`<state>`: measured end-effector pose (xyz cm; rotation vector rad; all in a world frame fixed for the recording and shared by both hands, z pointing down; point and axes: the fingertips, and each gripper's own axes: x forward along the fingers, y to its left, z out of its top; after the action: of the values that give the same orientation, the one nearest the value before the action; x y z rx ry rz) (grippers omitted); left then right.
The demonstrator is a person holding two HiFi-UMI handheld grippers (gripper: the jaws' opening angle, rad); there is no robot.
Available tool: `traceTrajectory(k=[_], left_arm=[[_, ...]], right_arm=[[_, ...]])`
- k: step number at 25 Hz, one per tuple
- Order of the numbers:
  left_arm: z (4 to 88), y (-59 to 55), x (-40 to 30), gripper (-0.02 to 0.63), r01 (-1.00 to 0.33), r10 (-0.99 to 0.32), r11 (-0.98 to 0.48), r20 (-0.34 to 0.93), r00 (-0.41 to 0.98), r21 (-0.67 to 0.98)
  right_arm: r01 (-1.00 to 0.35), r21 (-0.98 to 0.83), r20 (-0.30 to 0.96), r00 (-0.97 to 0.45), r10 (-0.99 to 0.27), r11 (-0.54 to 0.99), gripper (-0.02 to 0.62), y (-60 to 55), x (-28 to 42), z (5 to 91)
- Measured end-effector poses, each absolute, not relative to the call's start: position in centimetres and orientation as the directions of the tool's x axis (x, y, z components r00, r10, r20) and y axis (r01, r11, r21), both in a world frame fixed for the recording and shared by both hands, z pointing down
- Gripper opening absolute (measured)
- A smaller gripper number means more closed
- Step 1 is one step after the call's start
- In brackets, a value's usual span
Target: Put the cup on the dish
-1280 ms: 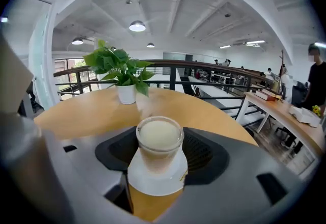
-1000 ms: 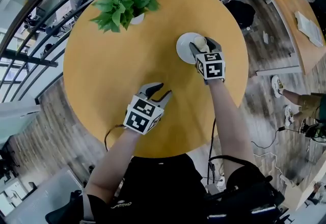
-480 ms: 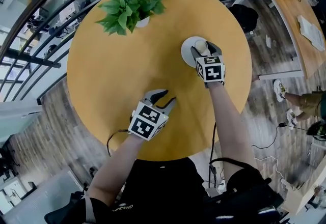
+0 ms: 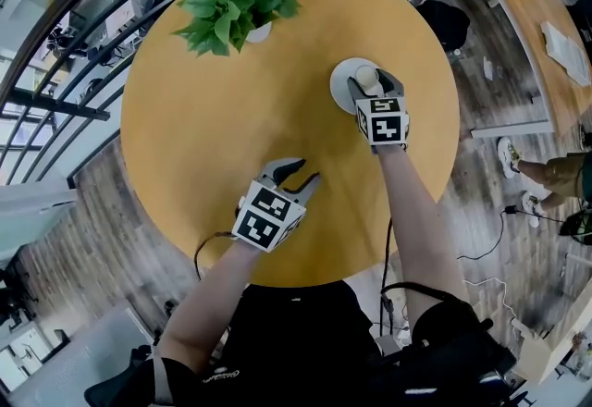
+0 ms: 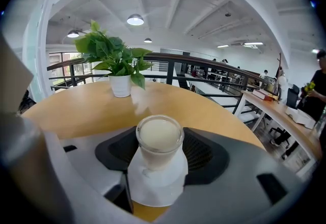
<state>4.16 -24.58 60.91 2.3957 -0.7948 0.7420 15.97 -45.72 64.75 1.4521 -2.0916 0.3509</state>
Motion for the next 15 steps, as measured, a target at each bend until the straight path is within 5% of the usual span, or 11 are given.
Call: traceTrajectory(k=[15], left_arm=[[61.18,-24.34,3.73,0.143,-0.655,-0.377,-0.706,0.640,0.669,0.269]], right_arm=[[-0.923,0.105,0.581,-0.246,-0.776,0.371,0.268,-45.60,15.94,64.88]])
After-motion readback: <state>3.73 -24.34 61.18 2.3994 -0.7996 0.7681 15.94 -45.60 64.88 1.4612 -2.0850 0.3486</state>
